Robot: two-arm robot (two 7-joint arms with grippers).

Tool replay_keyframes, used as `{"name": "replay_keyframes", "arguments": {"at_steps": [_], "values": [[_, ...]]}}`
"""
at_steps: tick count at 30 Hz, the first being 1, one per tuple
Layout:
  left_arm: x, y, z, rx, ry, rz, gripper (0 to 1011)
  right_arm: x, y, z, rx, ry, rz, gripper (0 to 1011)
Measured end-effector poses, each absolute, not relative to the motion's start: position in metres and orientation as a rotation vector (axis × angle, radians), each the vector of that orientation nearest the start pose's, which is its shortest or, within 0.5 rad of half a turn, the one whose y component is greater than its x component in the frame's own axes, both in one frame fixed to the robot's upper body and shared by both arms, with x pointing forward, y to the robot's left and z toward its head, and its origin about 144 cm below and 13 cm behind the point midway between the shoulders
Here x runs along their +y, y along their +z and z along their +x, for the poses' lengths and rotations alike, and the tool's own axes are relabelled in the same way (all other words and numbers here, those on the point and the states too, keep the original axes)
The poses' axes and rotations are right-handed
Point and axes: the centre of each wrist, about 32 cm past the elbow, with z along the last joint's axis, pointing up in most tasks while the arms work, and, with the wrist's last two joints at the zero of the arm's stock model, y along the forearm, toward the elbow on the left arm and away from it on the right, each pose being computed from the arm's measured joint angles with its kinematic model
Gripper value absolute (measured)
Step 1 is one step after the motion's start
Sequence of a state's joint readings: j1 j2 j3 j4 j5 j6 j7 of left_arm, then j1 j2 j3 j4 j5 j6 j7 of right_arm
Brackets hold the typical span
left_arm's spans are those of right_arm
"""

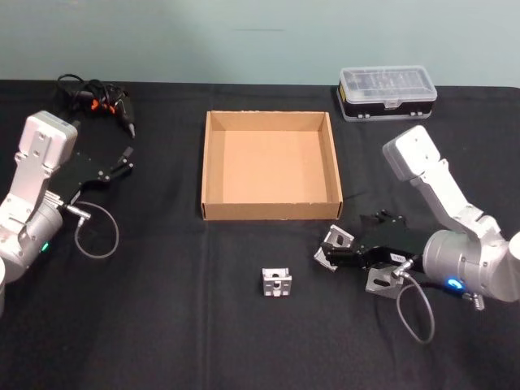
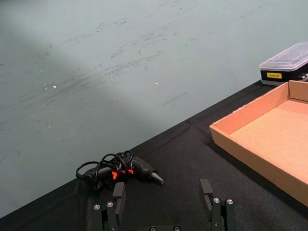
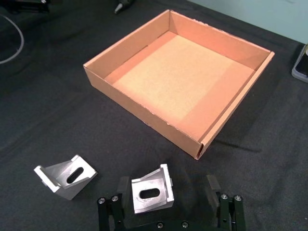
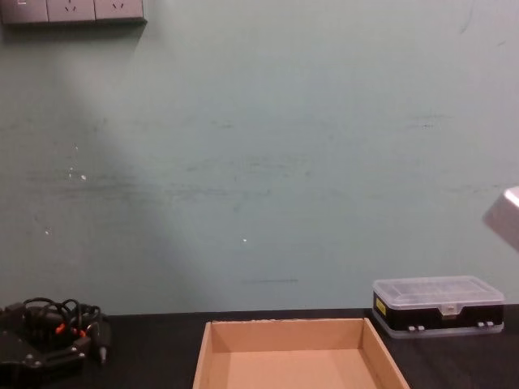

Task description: Use one hand to pick up the angle iron from the table and place it into the box.

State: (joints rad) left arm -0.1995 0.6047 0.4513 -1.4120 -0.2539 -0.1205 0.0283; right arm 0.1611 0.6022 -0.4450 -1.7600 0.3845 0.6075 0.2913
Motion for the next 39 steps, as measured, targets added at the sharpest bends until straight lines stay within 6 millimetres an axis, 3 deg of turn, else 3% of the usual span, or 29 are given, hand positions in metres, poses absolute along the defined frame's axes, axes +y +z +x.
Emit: {"name": "replay_keyframes", "arguments": {"at_steps": [28, 33, 34, 39], "values": [[0.31, 1.14, 0.489, -0.285, 1.248, 0.305, 1000, -0.237, 1.201, 0.473, 0.174, -0.881, -0.608, 998], [0.31, 1.14, 0.489, -0.285, 1.248, 0.304, 1000, -0.237, 1.201, 0.473, 0.174, -0.88, -0.607, 907], [0.31, 1.14, 0.489, -0.285, 1.248, 0.304, 1000, -0.237, 1.201, 0.473, 0.174, -0.88, -0.607, 840], [0.31, 1.14, 0.489, -0.285, 1.248, 0.305, 1000, -0.238, 1.201, 0.473, 0.175, -0.88, -0.606, 713]]}}
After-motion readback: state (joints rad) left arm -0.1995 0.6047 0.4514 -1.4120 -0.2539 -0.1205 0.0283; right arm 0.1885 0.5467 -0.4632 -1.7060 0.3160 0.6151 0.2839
